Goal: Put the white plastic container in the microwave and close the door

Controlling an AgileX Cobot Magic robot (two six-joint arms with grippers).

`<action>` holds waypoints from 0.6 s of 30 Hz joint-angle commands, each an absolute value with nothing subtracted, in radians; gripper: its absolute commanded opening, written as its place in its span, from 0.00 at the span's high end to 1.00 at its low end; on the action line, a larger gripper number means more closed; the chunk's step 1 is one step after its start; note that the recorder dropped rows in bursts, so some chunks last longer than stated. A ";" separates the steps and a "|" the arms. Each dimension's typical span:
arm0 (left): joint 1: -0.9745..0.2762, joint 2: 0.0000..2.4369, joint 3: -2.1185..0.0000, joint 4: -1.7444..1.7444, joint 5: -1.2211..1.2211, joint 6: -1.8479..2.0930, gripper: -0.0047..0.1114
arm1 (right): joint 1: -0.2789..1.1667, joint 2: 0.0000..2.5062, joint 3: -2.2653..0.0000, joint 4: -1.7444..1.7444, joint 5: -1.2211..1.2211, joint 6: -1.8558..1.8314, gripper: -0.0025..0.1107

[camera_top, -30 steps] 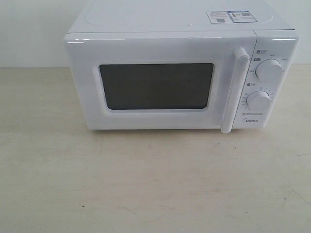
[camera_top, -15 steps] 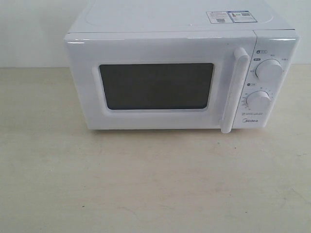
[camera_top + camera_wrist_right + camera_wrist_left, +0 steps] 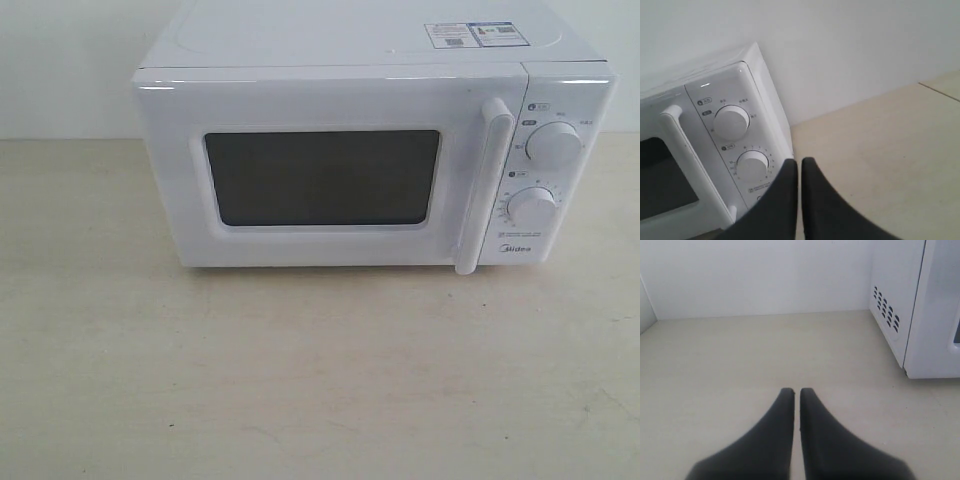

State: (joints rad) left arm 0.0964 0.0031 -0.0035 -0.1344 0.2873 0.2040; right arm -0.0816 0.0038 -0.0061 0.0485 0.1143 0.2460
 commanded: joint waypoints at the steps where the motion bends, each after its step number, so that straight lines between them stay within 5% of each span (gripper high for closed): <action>1: 0.096 0.000 0.000 -0.146 0.288 0.194 0.92 | -0.089 0.000 0.000 0.032 0.155 0.180 0.98; 18: 0.096 0.000 0.000 -0.146 0.288 0.194 0.92 | -0.089 0.000 0.000 0.032 0.356 -0.053 0.98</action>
